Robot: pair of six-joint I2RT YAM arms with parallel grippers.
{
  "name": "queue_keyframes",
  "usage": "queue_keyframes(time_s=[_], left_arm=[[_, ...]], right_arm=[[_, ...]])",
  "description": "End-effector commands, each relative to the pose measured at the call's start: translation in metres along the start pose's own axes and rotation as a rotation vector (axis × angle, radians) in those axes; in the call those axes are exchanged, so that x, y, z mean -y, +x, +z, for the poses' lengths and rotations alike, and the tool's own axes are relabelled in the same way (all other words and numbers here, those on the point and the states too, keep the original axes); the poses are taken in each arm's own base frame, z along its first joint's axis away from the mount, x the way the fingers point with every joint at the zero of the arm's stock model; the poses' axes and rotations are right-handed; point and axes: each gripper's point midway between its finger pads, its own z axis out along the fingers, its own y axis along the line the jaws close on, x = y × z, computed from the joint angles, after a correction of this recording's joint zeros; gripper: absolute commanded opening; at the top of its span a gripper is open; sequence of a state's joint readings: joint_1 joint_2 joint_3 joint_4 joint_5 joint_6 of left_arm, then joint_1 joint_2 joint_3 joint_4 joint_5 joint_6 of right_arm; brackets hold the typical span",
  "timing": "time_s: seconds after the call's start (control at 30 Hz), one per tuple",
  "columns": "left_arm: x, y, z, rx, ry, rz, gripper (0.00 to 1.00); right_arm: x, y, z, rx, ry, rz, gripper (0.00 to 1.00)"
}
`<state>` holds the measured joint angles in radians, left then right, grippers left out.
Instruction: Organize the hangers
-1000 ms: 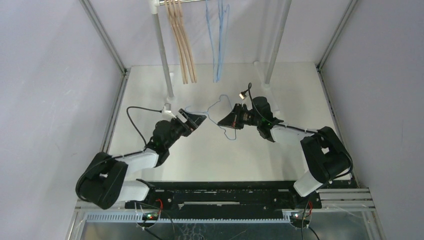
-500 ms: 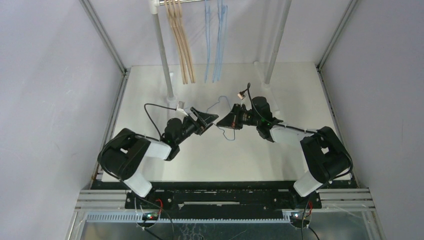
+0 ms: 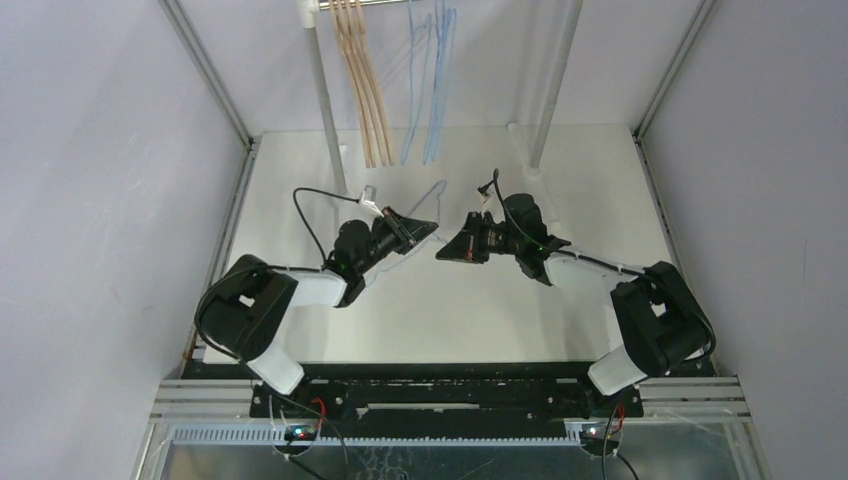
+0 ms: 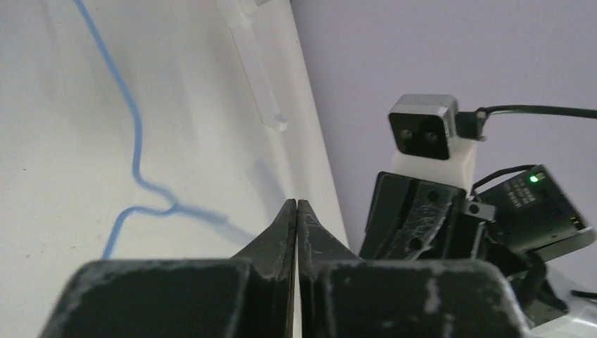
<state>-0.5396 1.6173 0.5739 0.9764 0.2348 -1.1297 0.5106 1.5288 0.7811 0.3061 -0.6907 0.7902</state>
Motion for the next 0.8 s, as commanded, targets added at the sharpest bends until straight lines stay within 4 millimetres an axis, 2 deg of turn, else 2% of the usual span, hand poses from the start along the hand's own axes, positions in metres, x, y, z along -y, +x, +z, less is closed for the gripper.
queue_keyframes(time_s=[0.0, 0.17, 0.23, 0.27, 0.3, 0.33, 0.37, 0.47, 0.53, 0.57, 0.67, 0.7, 0.77], left_arm=[[0.0, 0.003, 0.004, -0.017, 0.009, 0.04, 0.0], [-0.011, 0.007, 0.003, -0.028, -0.027, 0.061, 0.01], [-0.01, 0.007, 0.002, -0.03, -0.023, 0.076, 0.1], [-0.008, 0.006, 0.002, -0.03, -0.022, 0.096, 0.12], [-0.008, 0.005, 0.002, -0.034, -0.034, 0.128, 0.13], [-0.016, 0.005, 0.0, -0.052, -0.09, 0.176, 0.18], [-0.025, 0.003, -0.002, -0.068, -0.163, 0.244, 0.21], [-0.05, -0.014, -0.018, -0.074, -0.413, 0.513, 0.31], [-0.057, -0.026, -0.027, -0.076, -0.513, 0.646, 0.48], [-0.062, -0.029, -0.031, -0.086, -0.55, 0.687, 0.54], [-0.073, -0.029, -0.036, -0.172, -0.608, 0.783, 0.69], [-0.077, -0.026, -0.036, -0.205, -0.615, 0.8, 0.7], [-0.08, -0.02, -0.038, -0.246, -0.597, 0.818, 0.73]], right_arm=[[-0.016, -0.016, -0.014, 0.032, -0.012, -0.097, 0.0], [-0.003, -0.019, -0.027, 0.051, 0.062, -0.14, 0.0], [0.001, -0.022, -0.029, 0.056, 0.072, -0.149, 0.01], [0.003, -0.025, -0.032, 0.064, 0.093, -0.166, 0.06], [0.007, -0.026, -0.034, 0.069, 0.137, -0.188, 0.16], [0.014, -0.034, -0.039, 0.109, 0.225, -0.229, 0.3], [0.019, -0.037, -0.045, 0.128, 0.296, -0.271, 0.38], [0.027, -0.048, -0.065, 0.186, 0.407, -0.334, 0.43], [0.033, -0.054, -0.076, 0.213, 0.454, -0.336, 0.62], [0.037, -0.058, -0.082, 0.231, 0.49, -0.351, 0.7], [0.04, -0.063, -0.091, 0.252, 0.525, -0.364, 0.85], [0.04, -0.064, -0.093, 0.257, 0.511, -0.346, 0.94], [0.042, -0.069, -0.096, 0.269, 0.446, -0.259, 1.0]])
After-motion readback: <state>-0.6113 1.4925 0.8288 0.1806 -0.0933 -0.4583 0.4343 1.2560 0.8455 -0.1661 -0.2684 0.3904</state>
